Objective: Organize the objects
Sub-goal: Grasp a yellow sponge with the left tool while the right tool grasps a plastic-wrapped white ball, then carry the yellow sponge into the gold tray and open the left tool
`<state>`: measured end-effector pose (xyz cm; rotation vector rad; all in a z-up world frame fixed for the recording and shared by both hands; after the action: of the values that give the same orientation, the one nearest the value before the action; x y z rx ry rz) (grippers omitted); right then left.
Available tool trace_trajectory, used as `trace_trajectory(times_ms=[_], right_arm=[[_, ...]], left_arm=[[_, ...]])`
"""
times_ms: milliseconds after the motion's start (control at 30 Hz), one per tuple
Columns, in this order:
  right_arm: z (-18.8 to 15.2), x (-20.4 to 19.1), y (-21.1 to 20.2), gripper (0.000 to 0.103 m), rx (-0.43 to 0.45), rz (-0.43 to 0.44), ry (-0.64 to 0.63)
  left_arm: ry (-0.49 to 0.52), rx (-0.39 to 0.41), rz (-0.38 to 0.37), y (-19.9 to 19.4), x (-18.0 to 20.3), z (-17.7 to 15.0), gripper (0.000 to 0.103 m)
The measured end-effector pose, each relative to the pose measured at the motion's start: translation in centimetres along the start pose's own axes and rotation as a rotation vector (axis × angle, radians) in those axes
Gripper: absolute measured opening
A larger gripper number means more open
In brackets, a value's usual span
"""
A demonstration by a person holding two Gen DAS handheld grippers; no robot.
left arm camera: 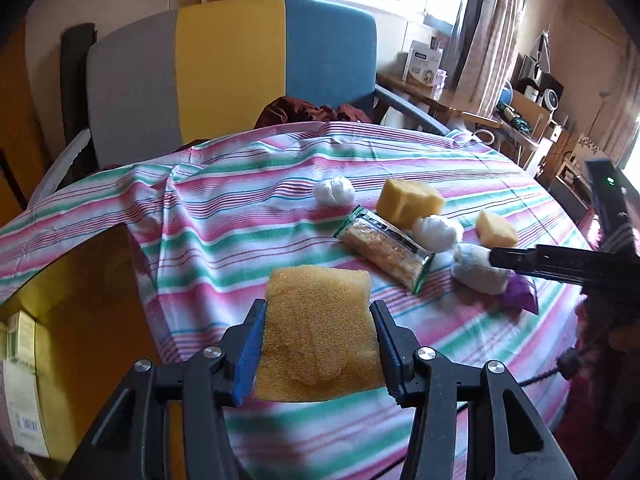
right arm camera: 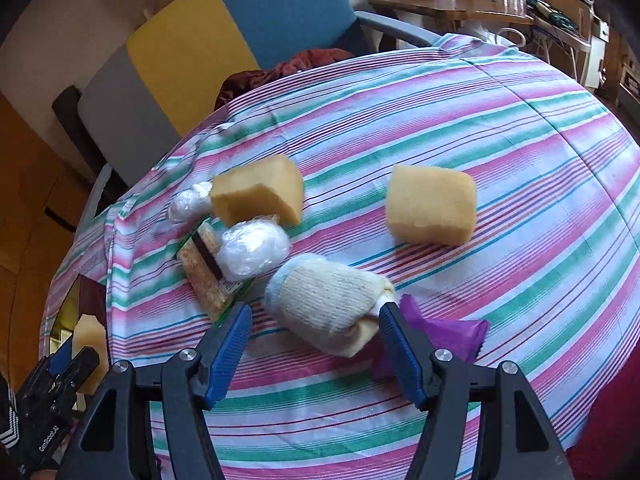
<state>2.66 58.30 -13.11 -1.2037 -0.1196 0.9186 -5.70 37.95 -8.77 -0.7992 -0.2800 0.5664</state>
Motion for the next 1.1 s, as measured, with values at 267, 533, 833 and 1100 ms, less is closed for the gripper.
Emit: trace_trajectory(times_ms=[267, 533, 833, 1100], right_arm=[[2.8, -9.6, 2.3, 0.067, -0.029, 0.08, -0.162], [9.9, -15.2, 10.0, 0.064, -0.073, -0.024, -0.196], [7.8, -12.7, 15.5, 0.038, -0.202, -0.211, -0.296], [5.7, -13.8, 13.2, 0.036, -0.151, -0.191, -0.38]], left_arm=[[-0.059, 0.044, -0.001, -3.9, -2.5, -2.3, 0.052], [-0.148, 0.079, 0.037, -8.3, -7.3, -4.8, 0.052], [-0.249, 0.081, 0.082, -9.9, -11.7, -7.3, 0.052], [-0.298, 0.093, 0.107, -11.0, -13.4, -8.3, 0.052]])
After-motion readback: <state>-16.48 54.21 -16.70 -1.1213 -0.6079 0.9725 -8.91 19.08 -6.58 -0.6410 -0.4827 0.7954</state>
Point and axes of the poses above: each gripper's, at about its wrist camera, not at the fingertips, and y roughly the way its jaws point, x to its right, z to its top, the point moved 9 cm from there along y, roughly the way its jaws point, and after that the axes turned 8 degrees about y, right-handed, at the moved point
